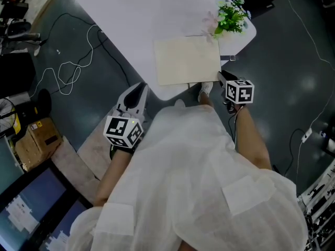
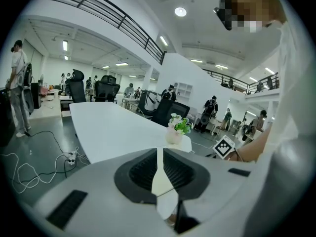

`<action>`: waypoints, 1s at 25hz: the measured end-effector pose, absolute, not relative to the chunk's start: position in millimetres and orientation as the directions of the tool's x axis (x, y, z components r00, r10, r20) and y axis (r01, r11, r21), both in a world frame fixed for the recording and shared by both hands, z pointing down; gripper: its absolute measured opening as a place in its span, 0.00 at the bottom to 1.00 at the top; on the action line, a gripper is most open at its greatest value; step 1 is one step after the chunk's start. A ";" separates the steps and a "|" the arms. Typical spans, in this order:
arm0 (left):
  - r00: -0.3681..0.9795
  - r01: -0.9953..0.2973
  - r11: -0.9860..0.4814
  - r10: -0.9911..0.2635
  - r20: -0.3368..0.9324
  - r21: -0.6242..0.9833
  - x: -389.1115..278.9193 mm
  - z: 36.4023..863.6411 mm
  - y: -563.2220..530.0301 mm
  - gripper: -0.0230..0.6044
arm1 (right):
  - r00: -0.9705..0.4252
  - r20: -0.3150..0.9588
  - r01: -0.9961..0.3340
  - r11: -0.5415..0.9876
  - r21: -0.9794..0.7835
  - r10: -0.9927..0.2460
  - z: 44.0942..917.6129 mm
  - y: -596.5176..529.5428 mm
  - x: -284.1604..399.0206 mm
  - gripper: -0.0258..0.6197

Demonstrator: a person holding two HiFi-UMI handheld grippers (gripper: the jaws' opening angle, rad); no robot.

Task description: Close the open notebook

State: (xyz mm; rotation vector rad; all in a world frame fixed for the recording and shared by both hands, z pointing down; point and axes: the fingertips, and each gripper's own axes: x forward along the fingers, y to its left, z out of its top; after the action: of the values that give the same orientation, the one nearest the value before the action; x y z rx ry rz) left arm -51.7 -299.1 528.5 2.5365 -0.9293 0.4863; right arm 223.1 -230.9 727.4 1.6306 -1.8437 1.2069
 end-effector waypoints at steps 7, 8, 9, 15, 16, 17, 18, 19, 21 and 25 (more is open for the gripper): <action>0.718 -0.674 -0.698 -0.540 0.439 0.243 -52.0 526.4 -304.8 0.09 | -0.268 0.764 -0.924 -0.067 -0.376 -0.587 728.8 -231.3 221.5 0.15; 0.719 -0.673 -0.698 -0.540 0.438 0.243 -51.7 526.4 -304.6 0.09 | -0.266 0.763 -0.924 -0.068 -0.375 -0.589 728.1 -231.4 222.2 0.15; 0.719 -0.673 -0.699 -0.540 0.436 0.244 -51.5 526.1 -304.2 0.09 | -0.264 0.761 -0.924 -0.070 -0.375 -0.593 727.0 -231.3 222.9 0.15; 0.723 -0.671 -0.702 -0.549 0.420 0.238 -55.5 520.1 -300.1 0.09 | -0.249 0.751 -0.930 -0.064 -0.361 -0.612 715.8 -230.6 221.7 0.15; 0.723 -0.672 -0.702 -0.551 0.417 0.236 -56.8 519.0 -299.4 0.09 | -0.246 0.750 -0.932 -0.062 -0.357 -0.614 713.7 -230.1 221.1 0.16; 0.723 -0.672 -0.703 -0.553 0.414 0.235 -58.0 518.0 -298.7 0.09 | -0.244 0.748 -0.933 -0.061 -0.354 -0.617 711.8 -229.7 220.6 0.15; 0.723 -0.672 -0.703 -0.555 0.411 0.233 -59.4 516.9 -297.8 0.09 | -0.241 0.745 -0.934 -0.061 -0.353 -0.622 709.8 -229.4 220.3 0.15; 0.724 -0.672 -0.704 -0.557 0.408 0.231 -61.1 515.7 -296.8 0.09 | -0.238 0.740 -0.934 -0.061 -0.352 -0.628 707.6 -229.2 220.0 0.15; 0.724 -0.672 -0.705 -0.561 0.401 0.227 -65.2 512.3 -293.8 0.09 | -0.230 0.732 -0.934 -0.065 -0.351 -0.641 701.5 -228.2 219.3 0.15; 0.723 -0.676 -0.703 -0.573 0.386 0.221 -73.9 504.8 -289.5 0.09 | -0.209 0.713 -0.938 -0.070 -0.340 -0.670 686.0 -227.5 218.4 0.14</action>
State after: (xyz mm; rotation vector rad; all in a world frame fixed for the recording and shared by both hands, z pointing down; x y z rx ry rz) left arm -73.9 -289.5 504.8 2.5805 -0.9702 0.4118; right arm 218.4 -227.5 686.0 1.7304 -1.8862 1.1622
